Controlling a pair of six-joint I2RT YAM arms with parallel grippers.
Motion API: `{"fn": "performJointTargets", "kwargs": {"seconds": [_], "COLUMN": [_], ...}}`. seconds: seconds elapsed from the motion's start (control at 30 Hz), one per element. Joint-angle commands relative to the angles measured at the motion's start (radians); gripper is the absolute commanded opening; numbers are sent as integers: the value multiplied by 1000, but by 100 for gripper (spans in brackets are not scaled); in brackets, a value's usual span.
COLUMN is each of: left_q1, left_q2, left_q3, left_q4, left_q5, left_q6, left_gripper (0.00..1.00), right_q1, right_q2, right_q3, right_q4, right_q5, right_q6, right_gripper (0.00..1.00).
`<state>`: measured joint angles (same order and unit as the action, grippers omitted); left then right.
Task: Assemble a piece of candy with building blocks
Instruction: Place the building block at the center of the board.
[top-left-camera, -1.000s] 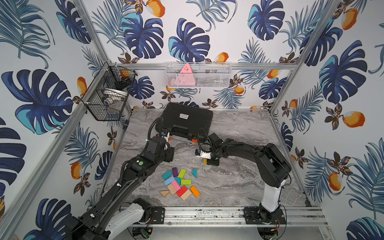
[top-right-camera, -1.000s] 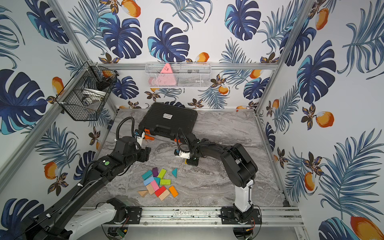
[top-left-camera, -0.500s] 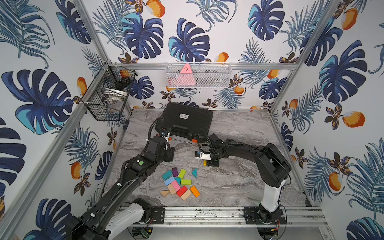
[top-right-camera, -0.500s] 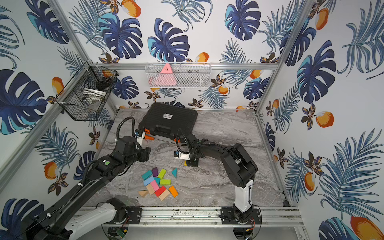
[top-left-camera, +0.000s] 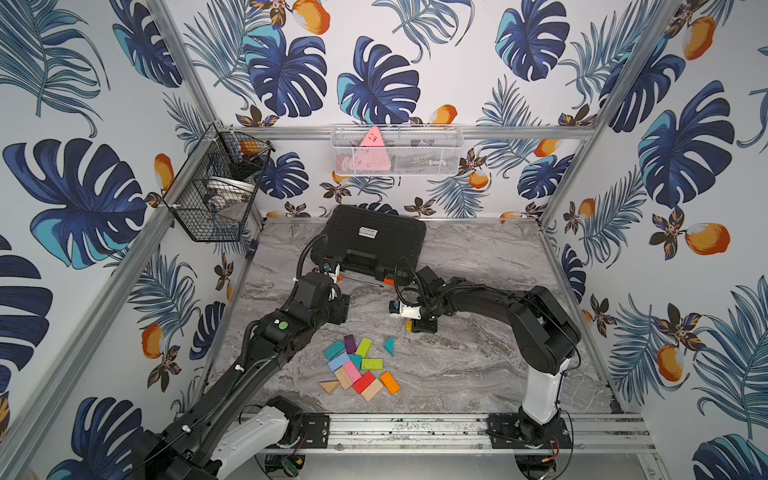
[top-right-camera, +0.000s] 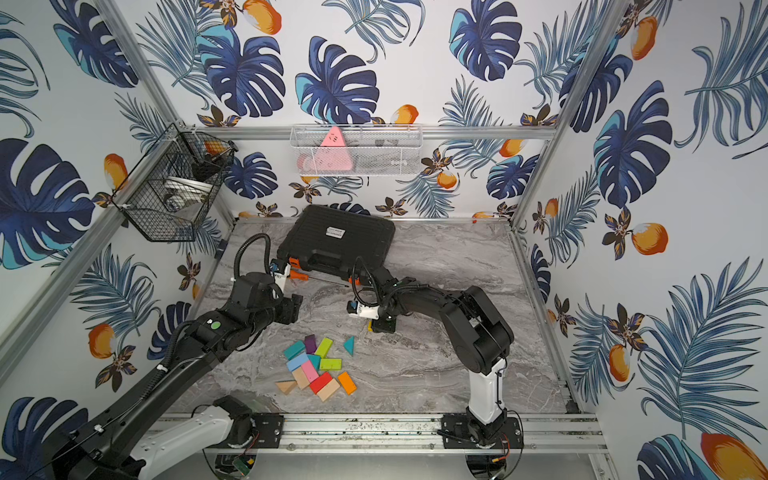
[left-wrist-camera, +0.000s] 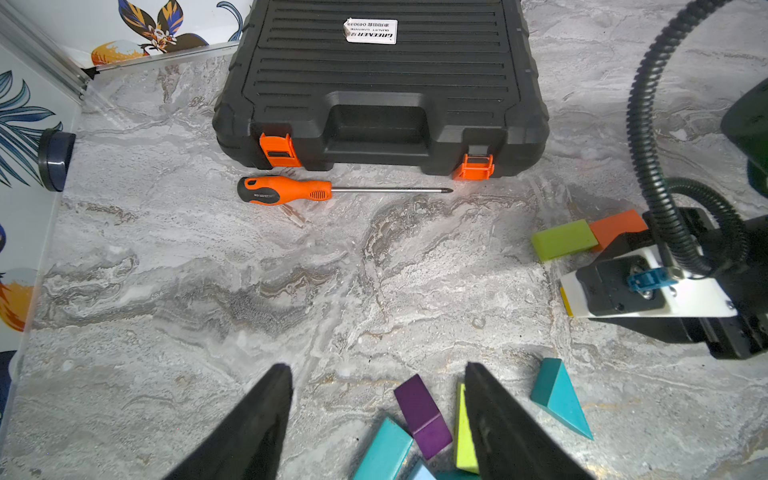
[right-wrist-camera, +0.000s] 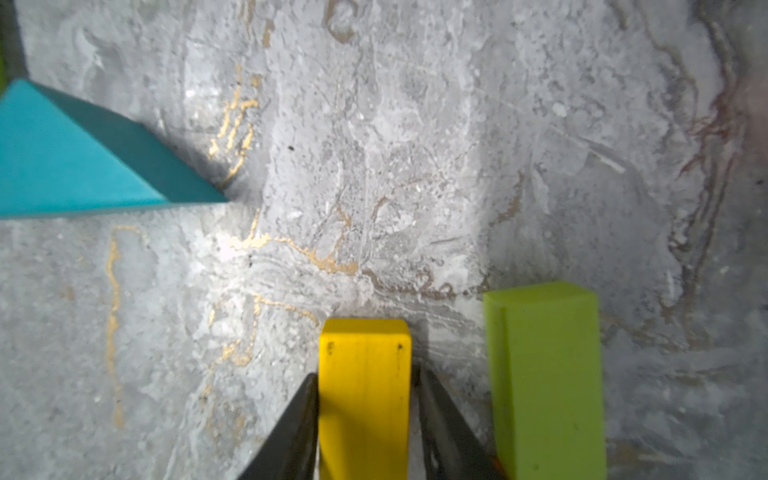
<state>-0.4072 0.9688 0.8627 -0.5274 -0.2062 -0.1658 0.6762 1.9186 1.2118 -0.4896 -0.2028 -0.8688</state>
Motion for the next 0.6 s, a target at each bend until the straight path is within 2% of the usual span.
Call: {"fn": "performJointTargets", "kwargs": {"seconds": [0.0, 0.33, 0.43, 0.57], "left_q1": [1, 1, 1, 1], "left_q2": [1, 14, 29, 65], "left_q3": [6, 4, 0, -19], "left_q4": [15, -6, -30, -18], "left_q5": [4, 30, 85, 194], "left_q6": [-11, -33, -81, -147], "left_gripper": [70, 70, 70, 70], "right_q1": [0, 0, 0, 0], "right_q2": [-3, -144, -214, -301], "right_q3": [2, -60, -117, -170], "right_q4": [-7, 132, 217, 338], "right_q5": [-10, -131, -167, -214], "right_q6": [12, 106, 176, 335], "right_gripper": [45, 59, 60, 62]}}
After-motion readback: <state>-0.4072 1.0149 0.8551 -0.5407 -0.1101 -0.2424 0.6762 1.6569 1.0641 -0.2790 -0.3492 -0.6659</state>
